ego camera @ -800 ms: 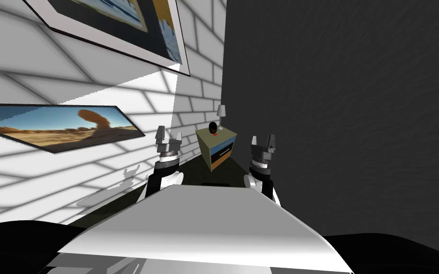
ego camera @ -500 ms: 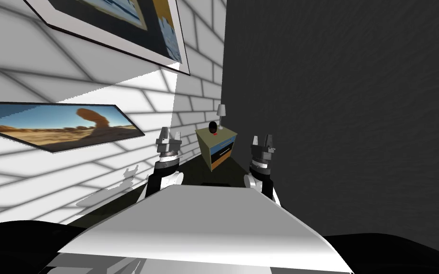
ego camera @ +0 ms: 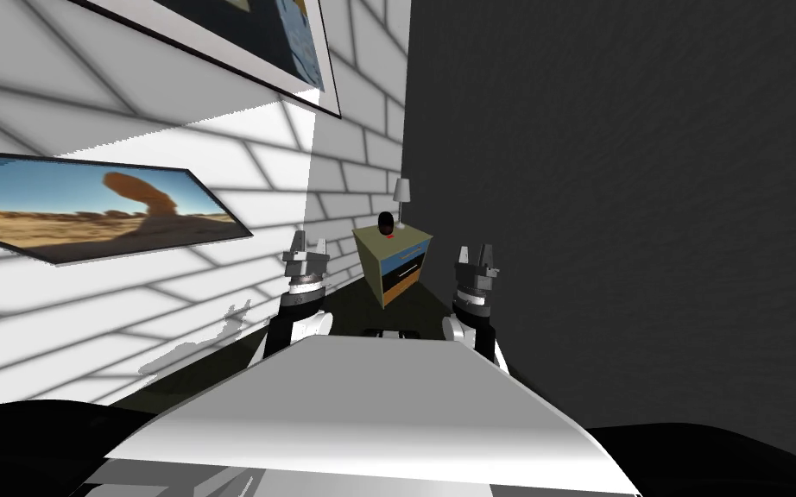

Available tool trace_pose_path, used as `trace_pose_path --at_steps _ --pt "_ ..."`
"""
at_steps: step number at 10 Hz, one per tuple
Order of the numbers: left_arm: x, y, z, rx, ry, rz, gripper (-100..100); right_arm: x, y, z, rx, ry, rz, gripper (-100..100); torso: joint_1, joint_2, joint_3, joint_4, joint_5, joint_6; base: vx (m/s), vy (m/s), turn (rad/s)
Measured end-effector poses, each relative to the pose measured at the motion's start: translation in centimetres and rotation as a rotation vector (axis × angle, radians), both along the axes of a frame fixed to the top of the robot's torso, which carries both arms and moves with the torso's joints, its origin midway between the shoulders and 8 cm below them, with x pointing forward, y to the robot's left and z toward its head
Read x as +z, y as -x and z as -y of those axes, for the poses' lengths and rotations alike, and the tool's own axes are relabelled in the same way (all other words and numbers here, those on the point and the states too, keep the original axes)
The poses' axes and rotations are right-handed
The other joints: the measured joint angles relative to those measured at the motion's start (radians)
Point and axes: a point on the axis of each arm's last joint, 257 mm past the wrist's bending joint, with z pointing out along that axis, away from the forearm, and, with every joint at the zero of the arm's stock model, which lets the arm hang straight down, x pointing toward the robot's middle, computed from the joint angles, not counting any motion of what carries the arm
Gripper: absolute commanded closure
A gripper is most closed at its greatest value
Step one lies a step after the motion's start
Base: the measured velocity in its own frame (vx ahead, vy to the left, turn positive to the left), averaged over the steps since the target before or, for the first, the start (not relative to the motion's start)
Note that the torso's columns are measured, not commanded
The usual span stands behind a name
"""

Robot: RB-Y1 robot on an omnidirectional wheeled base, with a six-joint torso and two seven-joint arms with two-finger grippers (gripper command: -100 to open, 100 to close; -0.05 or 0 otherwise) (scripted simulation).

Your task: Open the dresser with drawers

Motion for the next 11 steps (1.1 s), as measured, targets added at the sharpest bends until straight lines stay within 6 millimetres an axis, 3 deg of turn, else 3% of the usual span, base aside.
trace_pose_path --at_steps 1,2,4,11 --pt "0.0 0.0 0.0 0.0 0.0 0.0 0 0.0 0.0 0.0 0.0 0.0 0.0 0 0.0 0.074 -0.148 0.074 0.0 0.0 0.0 0.0 0.0" --pt "0.0 0.0 0.0 0.0 0.0 0.0 -100 0.0 0.0 0.0 0.0 0.0 0.0 0 0.0 0.148 -0.295 0.148 0.0 0.0 0.015 -0.016 0.029" --pt "-0.6 -0.5 0.6 -0.024 -0.038 -0.016 -100 0.0 0.0 0.0 0.0 0.0 -0.001 0 -0.001 0.19 -0.384 0.19 0.0 0.0 0.029 -0.042 0.056" --pt "-4.4 -3.3 1.6 -0.09 -0.12 -0.098 -100 0.0 0.0 0.0 0.0 0.0 -0.001 0 0.0 0.193 -0.39 0.194 0.0 0.0 0.062 -0.098 0.089"
